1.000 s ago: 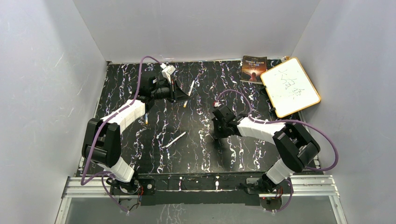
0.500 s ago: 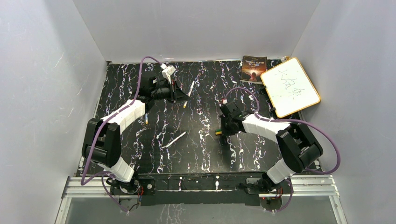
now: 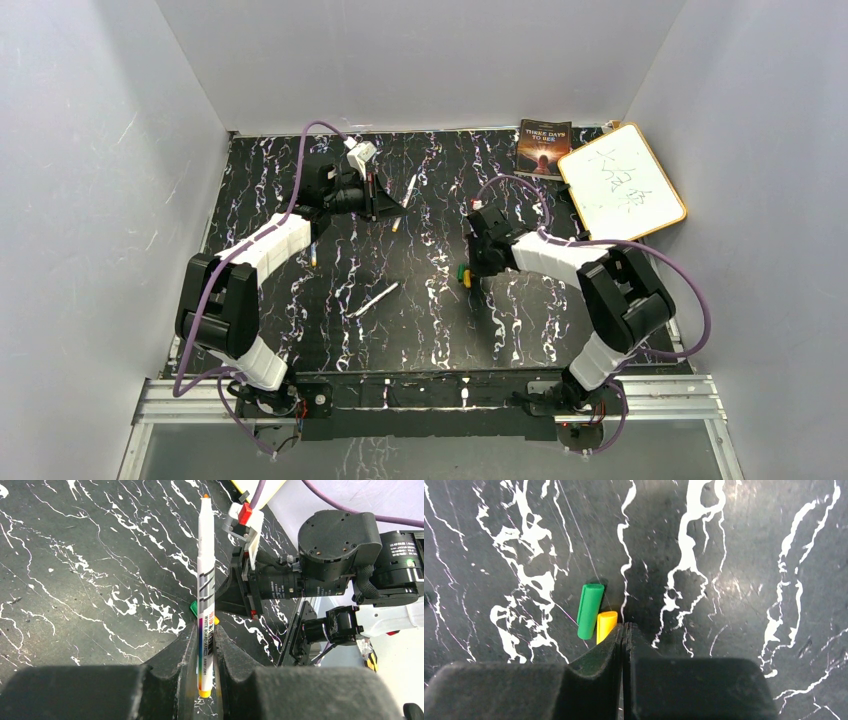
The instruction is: Insert the pens into the pen caps
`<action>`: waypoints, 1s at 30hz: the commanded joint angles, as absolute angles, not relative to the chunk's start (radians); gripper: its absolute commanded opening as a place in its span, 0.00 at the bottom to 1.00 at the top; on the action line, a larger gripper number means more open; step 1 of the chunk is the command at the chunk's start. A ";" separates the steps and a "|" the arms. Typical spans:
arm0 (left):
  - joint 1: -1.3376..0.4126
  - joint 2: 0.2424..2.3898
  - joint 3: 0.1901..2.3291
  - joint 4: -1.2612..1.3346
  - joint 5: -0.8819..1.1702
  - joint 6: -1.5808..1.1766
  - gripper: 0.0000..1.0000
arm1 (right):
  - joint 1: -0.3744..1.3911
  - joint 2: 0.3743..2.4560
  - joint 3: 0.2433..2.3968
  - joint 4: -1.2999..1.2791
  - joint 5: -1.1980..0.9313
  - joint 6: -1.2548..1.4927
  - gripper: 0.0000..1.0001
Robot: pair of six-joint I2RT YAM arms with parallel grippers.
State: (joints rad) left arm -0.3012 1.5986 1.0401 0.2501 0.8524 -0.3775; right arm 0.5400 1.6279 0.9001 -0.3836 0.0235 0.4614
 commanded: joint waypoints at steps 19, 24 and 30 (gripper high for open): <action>-0.298 1.572 1.080 0.250 0.868 -0.365 0.00 | 0.551 1.540 0.964 -0.383 0.053 0.418 0.34; -0.298 1.573 1.077 0.265 0.875 -0.378 0.00 | 0.582 1.565 0.953 -0.390 0.078 0.413 0.35; -0.298 1.573 1.074 0.271 0.876 -0.382 0.00 | 0.601 1.580 0.958 -0.382 0.081 0.413 0.35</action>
State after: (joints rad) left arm -0.3012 1.5986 1.0420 0.2466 0.8528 -0.3782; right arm 0.5892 1.5784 0.9443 -0.4011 0.0559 0.4229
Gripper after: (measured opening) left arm 0.130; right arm 0.347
